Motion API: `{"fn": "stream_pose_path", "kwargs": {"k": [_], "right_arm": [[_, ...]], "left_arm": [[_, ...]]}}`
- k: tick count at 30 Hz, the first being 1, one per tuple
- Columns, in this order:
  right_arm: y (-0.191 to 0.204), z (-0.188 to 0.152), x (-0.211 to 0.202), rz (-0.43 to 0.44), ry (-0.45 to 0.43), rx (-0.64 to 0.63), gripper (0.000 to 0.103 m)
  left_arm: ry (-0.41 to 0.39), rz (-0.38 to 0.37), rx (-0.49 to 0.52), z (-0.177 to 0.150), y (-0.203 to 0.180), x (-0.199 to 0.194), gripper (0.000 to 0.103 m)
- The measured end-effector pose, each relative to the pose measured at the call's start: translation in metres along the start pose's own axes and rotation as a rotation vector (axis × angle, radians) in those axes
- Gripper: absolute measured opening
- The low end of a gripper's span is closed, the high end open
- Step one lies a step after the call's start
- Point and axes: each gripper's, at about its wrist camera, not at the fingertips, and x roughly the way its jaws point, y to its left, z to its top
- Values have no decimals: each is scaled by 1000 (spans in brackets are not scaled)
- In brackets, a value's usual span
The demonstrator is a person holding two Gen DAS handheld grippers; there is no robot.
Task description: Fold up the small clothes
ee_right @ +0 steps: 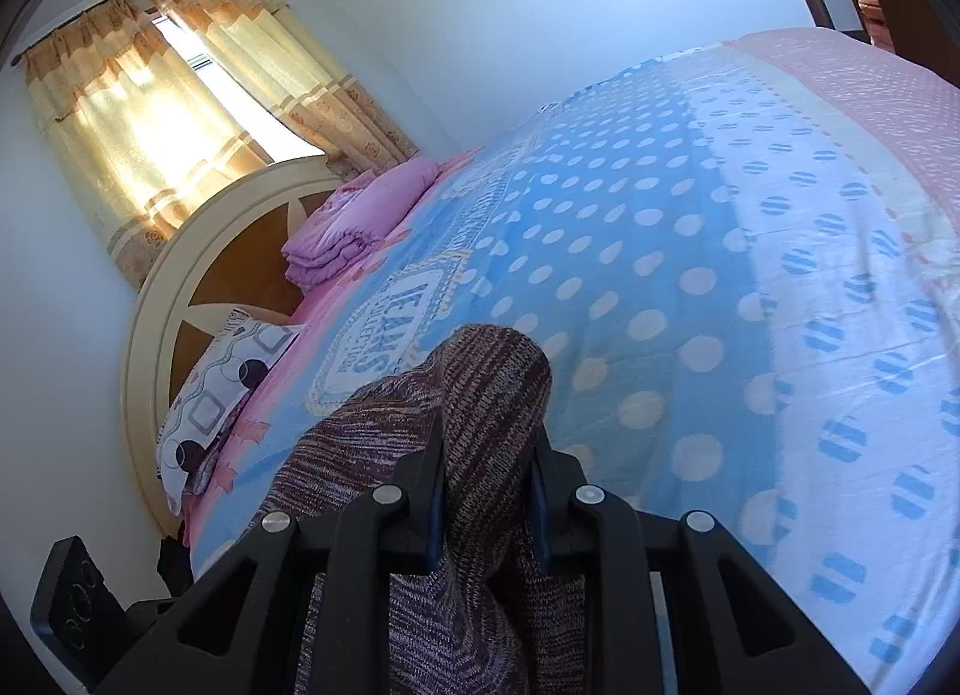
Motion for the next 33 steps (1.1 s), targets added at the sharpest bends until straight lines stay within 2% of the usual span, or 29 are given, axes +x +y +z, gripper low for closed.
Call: {"fn": "stream_pose_path", "kwargs": {"k": [17, 26, 33], "right_arm": [[72, 9, 63, 63, 74, -91, 22], [113, 11, 120, 83, 163, -157, 22], [128, 1, 159, 87, 225, -180, 22]], "left_arm": [[-34, 78, -75, -22, 48, -32, 24], [-27, 115, -138, -34, 79, -37, 24], [-3, 127, -188, -50, 100, -34, 24]]}}
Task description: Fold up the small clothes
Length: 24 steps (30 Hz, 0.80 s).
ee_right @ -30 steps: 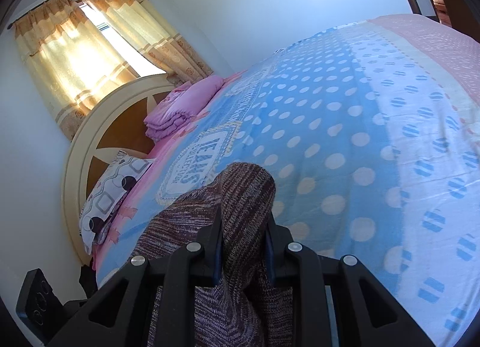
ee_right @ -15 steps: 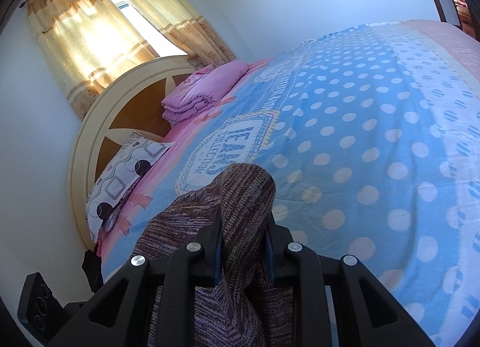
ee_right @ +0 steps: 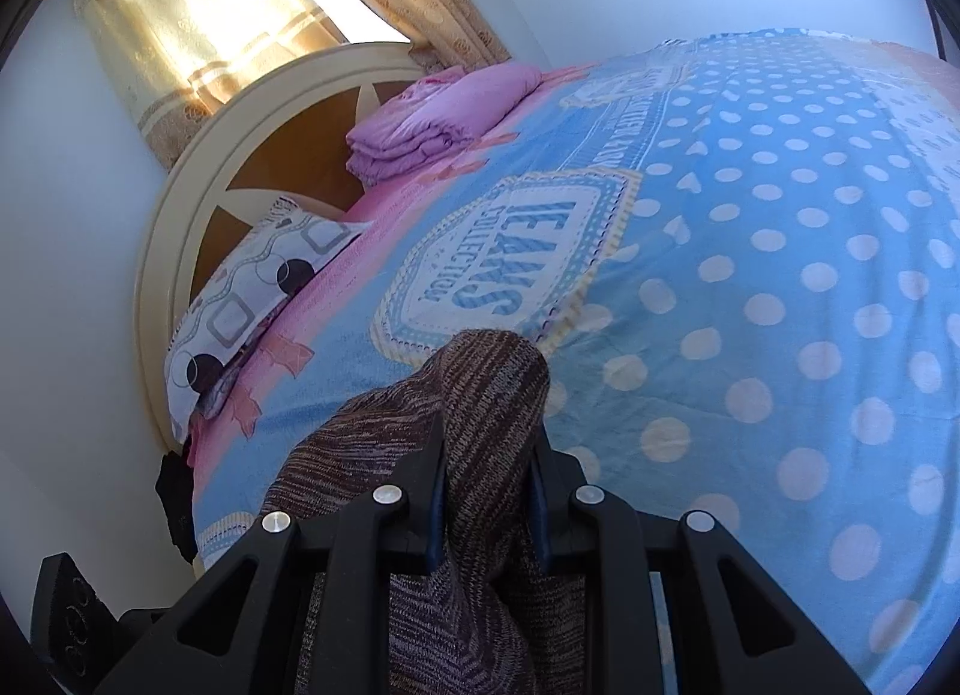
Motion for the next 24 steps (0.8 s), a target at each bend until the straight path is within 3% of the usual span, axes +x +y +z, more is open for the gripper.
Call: {"fn": "stream_pose_path", "kwargs": {"k": [16, 24], "right_arm": [[27, 2, 50, -2, 68, -40, 19], [5, -8, 68, -45, 94, 7, 19]], "left_arm": [[29, -1, -49, -25, 14, -2, 24], [54, 4, -60, -38, 14, 6, 24]]}}
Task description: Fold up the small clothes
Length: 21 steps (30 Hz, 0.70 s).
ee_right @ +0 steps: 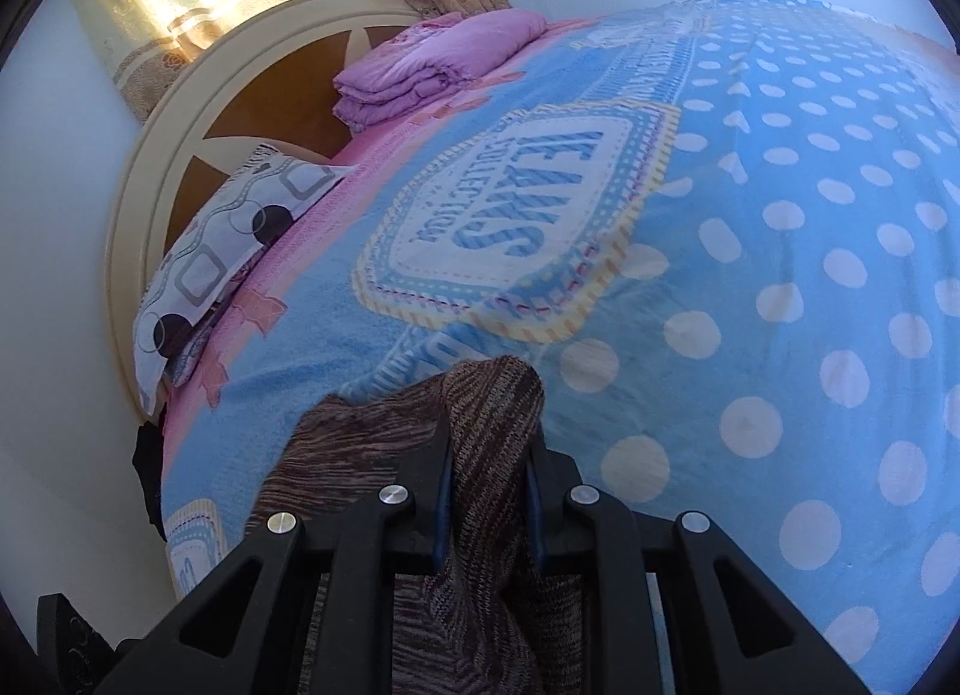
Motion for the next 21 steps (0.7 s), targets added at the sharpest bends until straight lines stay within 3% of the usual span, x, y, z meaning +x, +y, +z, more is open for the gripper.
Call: {"fn": "stream_pose_path", "kwargs": {"k": [5, 14, 16, 19, 21], "right_arm": [[-6, 0, 5, -18, 0, 8, 19], [-19, -3, 20, -16, 28, 52, 20], [-24, -5, 21, -3, 30, 69, 20], [-31, -7, 18, 8, 18, 101, 34], [-32, -10, 13, 1, 9, 101, 38]], "left_arm": [[17, 15, 4, -6, 0, 7, 27], [9, 53, -5, -8, -1, 13, 49], [4, 68, -12, -9, -1, 14, 64], [1, 83, -32, -10, 3, 17, 70], [7, 89, -34, -9, 4, 17, 74]]}}
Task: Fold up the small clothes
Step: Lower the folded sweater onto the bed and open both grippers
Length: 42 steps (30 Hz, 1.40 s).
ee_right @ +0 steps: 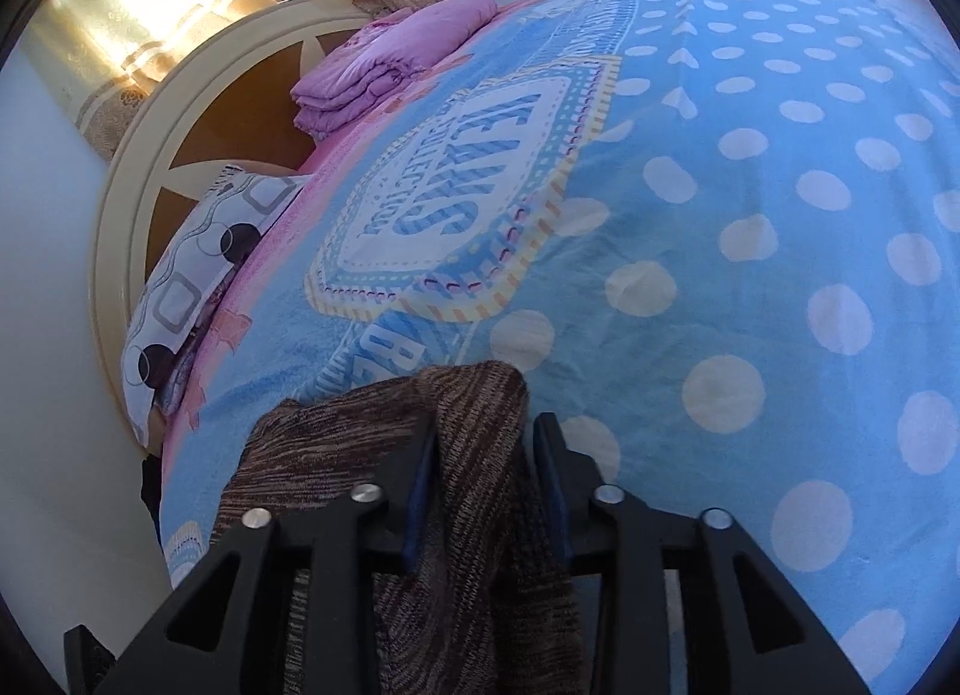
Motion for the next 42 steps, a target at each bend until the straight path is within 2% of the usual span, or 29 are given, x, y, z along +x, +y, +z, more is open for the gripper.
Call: {"fn": "stream_pose_path", "kwargs": {"k": [4, 6, 8, 9, 11, 15, 17, 18, 19, 22, 25, 27, 29, 31, 32, 33, 34, 36, 38, 39, 41, 42], "right_arm": [[-4, -8, -24, 12, -11, 5, 39], [-5, -20, -52, 8, -43, -27, 41], [-7, -40, -84, 18, -72, -40, 48], [-7, -51, -97, 39, -75, -45, 51], [-4, -75, -119, 54, -77, -63, 51], [14, -128, -131, 105, -8, -127, 51], [19, -148, -121, 48, 48, -149, 50], [18, -154, -115, 31, 69, -147, 36], [16, -159, -112, 29, 77, -149, 6], [7, -160, -127, 74, 31, -111, 3], [1, -164, -146, 8, 6, -122, 2], [-16, -169, -136, -63, 49, -96, 2], [-27, -170, -128, -36, 63, -56, 2], [-21, -166, -134, -38, 50, -65, 3], [-17, -163, -138, -44, 35, -70, 8], [-12, -155, -144, -73, 9, -86, 30], [-7, -148, -150, -91, -24, -100, 57], [3, -132, -154, -97, -95, -131, 61], [15, -116, -147, -140, -101, -161, 61], [22, -108, -142, -115, -112, -173, 61], [37, -99, -126, -23, -77, -207, 58], [44, -96, -113, 52, -35, -216, 50]], "left_arm": [[5, 31, 34, -1, -2, -12, 75], [-42, 48, 64, 2, -3, -30, 76], [-85, 51, 61, 4, 0, -45, 84], [-118, 60, 42, 9, 6, -53, 91], [-173, 102, 6, 17, 17, -59, 97], [-201, 205, -33, 32, 38, -40, 99], [-169, 229, -63, 37, 46, -21, 99], [-159, 227, -78, 39, 49, -13, 99], [-153, 224, -94, 40, 49, -8, 99], [-150, 240, -78, 43, 41, -7, 99], [-155, 251, -38, 43, 28, -9, 101], [-134, 279, 7, 39, 20, 0, 103], [-137, 311, 28, 34, 14, 6, 103], [-150, 318, 16, 34, 14, 1, 103], [-146, 312, 17, 33, 14, -3, 103], [-144, 313, 21, 33, 13, -6, 103], [-150, 321, 27, 32, 12, -11, 103], [-163, 327, 38, 27, 9, -21, 103], [-169, 317, 35, 19, 6, -29, 103], [-168, 311, 36, 15, 4, -30, 103], [-163, 305, 53, 8, -2, -28, 103], [-164, 301, 57, 6, -4, -27, 103]]}}
